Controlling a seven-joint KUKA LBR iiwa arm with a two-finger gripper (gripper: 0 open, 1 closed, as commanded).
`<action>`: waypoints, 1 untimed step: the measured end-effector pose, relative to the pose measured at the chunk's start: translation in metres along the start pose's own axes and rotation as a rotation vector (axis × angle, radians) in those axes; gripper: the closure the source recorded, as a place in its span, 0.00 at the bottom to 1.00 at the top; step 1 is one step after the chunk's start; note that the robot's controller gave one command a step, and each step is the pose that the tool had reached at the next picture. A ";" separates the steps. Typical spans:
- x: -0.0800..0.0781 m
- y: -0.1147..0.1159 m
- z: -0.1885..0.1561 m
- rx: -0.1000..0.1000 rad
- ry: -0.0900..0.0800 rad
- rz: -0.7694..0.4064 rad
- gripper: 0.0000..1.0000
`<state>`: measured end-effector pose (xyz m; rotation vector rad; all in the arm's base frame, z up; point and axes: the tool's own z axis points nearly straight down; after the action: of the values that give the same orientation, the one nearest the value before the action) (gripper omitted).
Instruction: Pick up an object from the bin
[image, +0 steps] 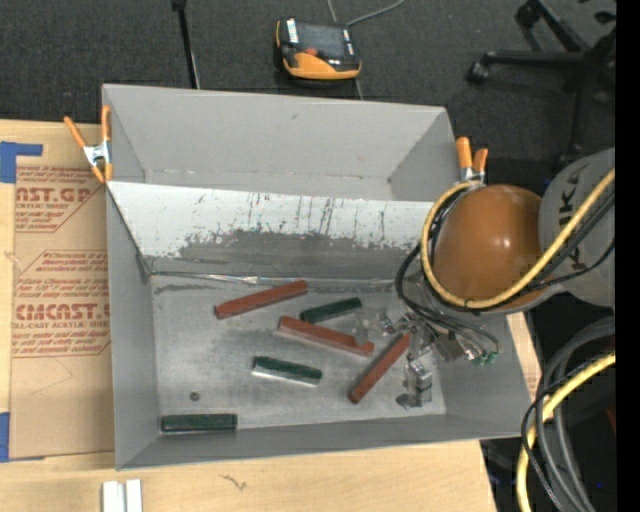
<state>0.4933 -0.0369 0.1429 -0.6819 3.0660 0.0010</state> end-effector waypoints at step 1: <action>-0.007 -0.008 0.061 0.002 -0.002 -0.261 0.00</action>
Offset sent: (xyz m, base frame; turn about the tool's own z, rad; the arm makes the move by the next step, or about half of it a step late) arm 0.0180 -0.0056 -0.0729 -0.4093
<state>0.5029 -0.0410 0.0816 -1.0749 2.9485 -0.0013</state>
